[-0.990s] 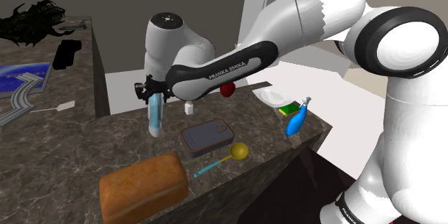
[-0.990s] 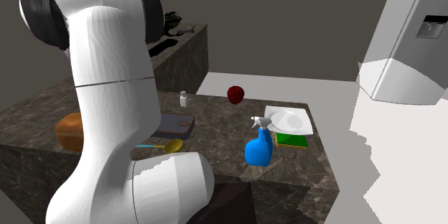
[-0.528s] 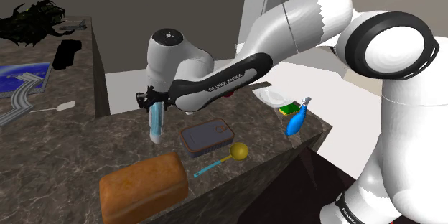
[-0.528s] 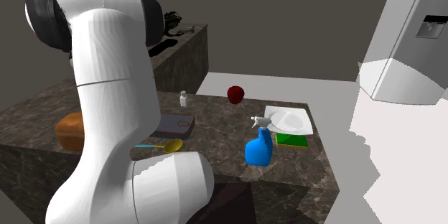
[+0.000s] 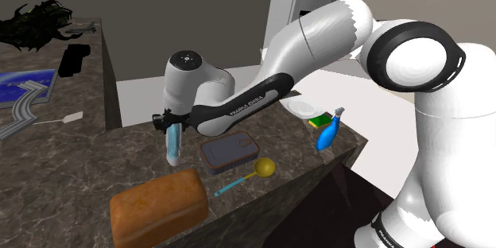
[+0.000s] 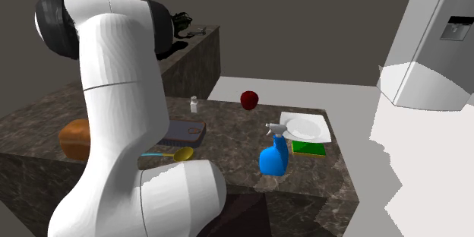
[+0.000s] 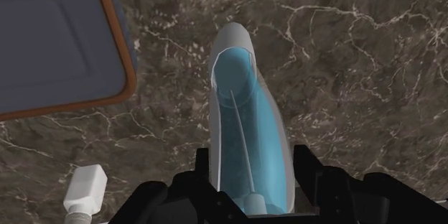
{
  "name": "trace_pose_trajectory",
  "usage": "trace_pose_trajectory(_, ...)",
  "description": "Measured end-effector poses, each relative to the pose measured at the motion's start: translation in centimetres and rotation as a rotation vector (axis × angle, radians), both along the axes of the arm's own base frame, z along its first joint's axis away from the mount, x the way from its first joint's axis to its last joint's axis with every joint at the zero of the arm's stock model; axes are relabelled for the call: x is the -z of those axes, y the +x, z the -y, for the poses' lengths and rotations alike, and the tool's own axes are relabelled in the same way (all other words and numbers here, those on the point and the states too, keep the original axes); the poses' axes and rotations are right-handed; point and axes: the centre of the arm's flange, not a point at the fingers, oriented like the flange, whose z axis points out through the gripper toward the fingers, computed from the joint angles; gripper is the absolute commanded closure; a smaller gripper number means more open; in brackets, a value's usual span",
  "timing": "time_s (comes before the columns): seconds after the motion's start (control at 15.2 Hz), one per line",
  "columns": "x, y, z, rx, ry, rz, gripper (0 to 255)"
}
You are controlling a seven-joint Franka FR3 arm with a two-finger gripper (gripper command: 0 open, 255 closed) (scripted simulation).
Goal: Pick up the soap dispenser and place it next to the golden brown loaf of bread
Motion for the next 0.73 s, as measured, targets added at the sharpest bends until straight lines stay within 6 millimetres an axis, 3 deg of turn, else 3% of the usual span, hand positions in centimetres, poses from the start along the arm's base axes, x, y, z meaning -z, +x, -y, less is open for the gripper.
trace_pose_trajectory(0.33, 2.1, -0.1, 0.0, 0.0, 0.0, 0.0, 255)
trace_pose_trajectory(0.73, 2.4, -0.1, 0.1, 0.0, 0.0, 0.0, 255)
